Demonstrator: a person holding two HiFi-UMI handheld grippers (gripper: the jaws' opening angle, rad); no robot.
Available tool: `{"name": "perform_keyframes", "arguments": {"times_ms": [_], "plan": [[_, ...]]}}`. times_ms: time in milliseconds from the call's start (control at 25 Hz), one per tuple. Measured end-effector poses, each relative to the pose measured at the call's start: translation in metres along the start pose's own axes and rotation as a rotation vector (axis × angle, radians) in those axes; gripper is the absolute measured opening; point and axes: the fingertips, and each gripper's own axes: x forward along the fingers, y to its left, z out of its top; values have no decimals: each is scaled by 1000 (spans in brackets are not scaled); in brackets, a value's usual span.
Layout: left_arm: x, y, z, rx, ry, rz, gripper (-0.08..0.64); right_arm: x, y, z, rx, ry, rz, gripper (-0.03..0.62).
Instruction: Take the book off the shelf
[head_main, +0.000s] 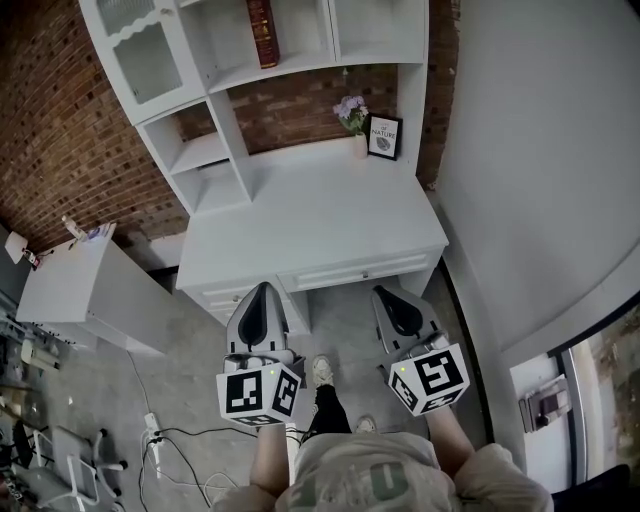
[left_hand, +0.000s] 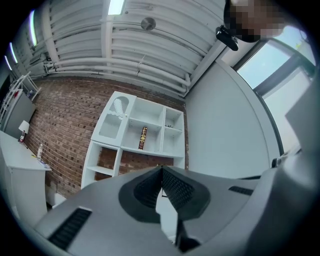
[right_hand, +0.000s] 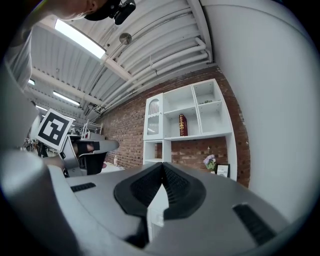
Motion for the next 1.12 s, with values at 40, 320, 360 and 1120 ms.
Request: {"name": "perform_keyframes", "arguments": {"times_ms": [40,320,360,1120], "plan": [[5,3,-1,-4,-9,-2,12,5,-2,1,-12,-9,-4,14],[54,26,-23,-47,20,-16,12,44,-13,3,-17,-20,7,14],[62,28,-27,-53,25,-21,12,51,-16,5,-26,-25,2,15],[267,141,-18,-74,-20,-69,12,296,-60,7,-43,19,-6,15]]}}
